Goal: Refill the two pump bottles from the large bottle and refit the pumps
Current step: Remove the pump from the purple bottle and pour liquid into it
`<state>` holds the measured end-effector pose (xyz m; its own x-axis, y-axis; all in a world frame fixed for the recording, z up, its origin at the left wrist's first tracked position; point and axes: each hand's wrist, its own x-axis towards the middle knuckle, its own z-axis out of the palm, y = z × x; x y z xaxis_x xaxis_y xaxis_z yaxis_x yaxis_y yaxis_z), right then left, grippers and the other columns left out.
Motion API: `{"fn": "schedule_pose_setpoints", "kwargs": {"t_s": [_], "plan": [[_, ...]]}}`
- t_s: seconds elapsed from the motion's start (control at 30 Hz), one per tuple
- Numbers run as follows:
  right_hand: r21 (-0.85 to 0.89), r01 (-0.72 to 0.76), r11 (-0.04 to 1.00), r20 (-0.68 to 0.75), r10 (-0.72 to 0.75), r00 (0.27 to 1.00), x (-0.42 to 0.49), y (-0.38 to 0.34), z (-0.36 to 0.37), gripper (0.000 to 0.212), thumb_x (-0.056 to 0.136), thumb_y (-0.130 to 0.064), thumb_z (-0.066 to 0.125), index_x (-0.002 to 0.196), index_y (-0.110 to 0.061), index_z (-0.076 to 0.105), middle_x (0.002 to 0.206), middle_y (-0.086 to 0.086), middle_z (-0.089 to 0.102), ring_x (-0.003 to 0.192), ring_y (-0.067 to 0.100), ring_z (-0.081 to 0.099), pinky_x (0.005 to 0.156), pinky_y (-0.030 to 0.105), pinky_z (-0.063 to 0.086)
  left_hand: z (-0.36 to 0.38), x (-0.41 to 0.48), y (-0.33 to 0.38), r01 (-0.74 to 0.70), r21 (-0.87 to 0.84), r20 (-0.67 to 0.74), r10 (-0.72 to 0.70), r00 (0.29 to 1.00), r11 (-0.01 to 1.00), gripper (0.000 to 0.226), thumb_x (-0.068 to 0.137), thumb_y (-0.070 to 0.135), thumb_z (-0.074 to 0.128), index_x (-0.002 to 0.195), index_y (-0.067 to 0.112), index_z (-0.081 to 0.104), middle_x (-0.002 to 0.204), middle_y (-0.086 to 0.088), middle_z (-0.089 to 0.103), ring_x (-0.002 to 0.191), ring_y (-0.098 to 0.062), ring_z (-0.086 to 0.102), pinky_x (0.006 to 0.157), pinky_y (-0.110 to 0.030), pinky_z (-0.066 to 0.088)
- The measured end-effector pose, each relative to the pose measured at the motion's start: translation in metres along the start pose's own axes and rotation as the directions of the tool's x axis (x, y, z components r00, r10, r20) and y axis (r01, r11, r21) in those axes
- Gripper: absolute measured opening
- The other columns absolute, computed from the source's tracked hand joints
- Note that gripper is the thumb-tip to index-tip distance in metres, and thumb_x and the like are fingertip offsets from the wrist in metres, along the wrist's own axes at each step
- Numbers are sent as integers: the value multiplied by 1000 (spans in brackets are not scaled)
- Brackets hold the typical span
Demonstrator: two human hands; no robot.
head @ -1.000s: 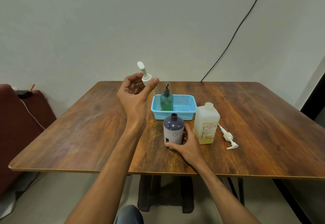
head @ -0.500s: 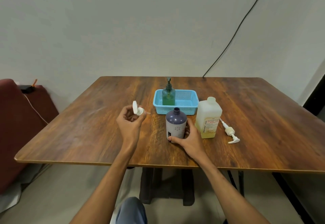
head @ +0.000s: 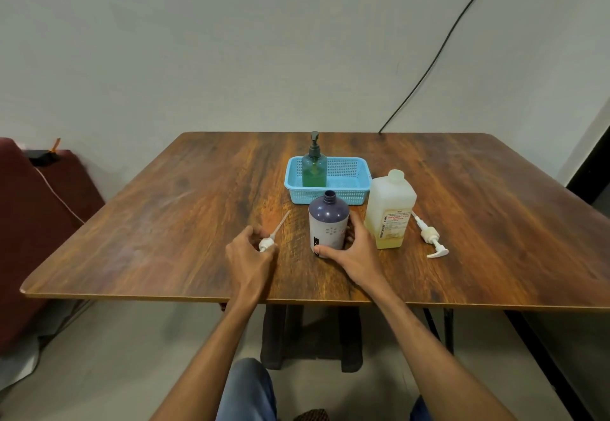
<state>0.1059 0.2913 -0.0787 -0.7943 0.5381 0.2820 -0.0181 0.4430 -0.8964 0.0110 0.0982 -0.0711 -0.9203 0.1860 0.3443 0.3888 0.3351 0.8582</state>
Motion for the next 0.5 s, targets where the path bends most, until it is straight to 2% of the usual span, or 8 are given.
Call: {"fn": "schedule_pose_setpoints", "kwargs": {"t_s": [0.23, 0.3, 0.37, 0.43, 0.5], "plan": [[31, -16, 999, 15, 16, 1000, -3, -4, -1, 92, 61, -46, 93, 136, -49, 39, 137, -23, 52, 125, 0, 49, 98, 22, 46, 4, 1, -4, 0, 47, 35, -2, 999, 999, 30, 73, 23, 88, 94, 26, 67, 93, 12, 68, 85, -3, 65, 79, -37, 61], [58, -36, 998, 29, 35, 999, -4, -6, -2, 93, 59, -46, 94, 134, -50, 40, 131, -27, 52, 120, -4, 50, 94, 17, 46, 4, 1, -2, 5, 66, 33, -7, 999, 998, 36, 74, 25, 88, 103, 25, 67, 101, 8, 69, 92, -7, 65, 84, -42, 60], [78, -52, 996, 38, 50, 998, -7, -7, -5, 97, 56, -46, 95, 136, -48, 40, 128, -30, 51, 118, -7, 51, 91, 12, 45, 3, 0, 0, 13, 98, 24, -15, 1000, 995, 46, 75, 28, 87, 115, 23, 65, 116, 3, 68, 107, -15, 62, 93, -47, 56], [82, -68, 994, 43, 65, 997, -12, -5, -9, 102, 56, -44, 96, 142, -41, 40, 134, -23, 52, 121, -3, 52, 92, 11, 45, 1, -4, 5, -21, 137, -13, 23, 1000, 990, 54, 76, 31, 86, 123, 24, 61, 128, 3, 63, 119, -16, 55, 102, -45, 48], [59, -78, 995, 22, 77, 997, -21, -2, -13, 107, 60, -38, 96, 150, -30, 38, 144, -12, 51, 126, 4, 52, 97, 18, 45, 0, -9, 13, -84, 143, -61, 93, 994, 986, 58, 75, 30, 86, 127, 24, 59, 136, 3, 57, 127, -17, 49, 108, -44, 42]]}}
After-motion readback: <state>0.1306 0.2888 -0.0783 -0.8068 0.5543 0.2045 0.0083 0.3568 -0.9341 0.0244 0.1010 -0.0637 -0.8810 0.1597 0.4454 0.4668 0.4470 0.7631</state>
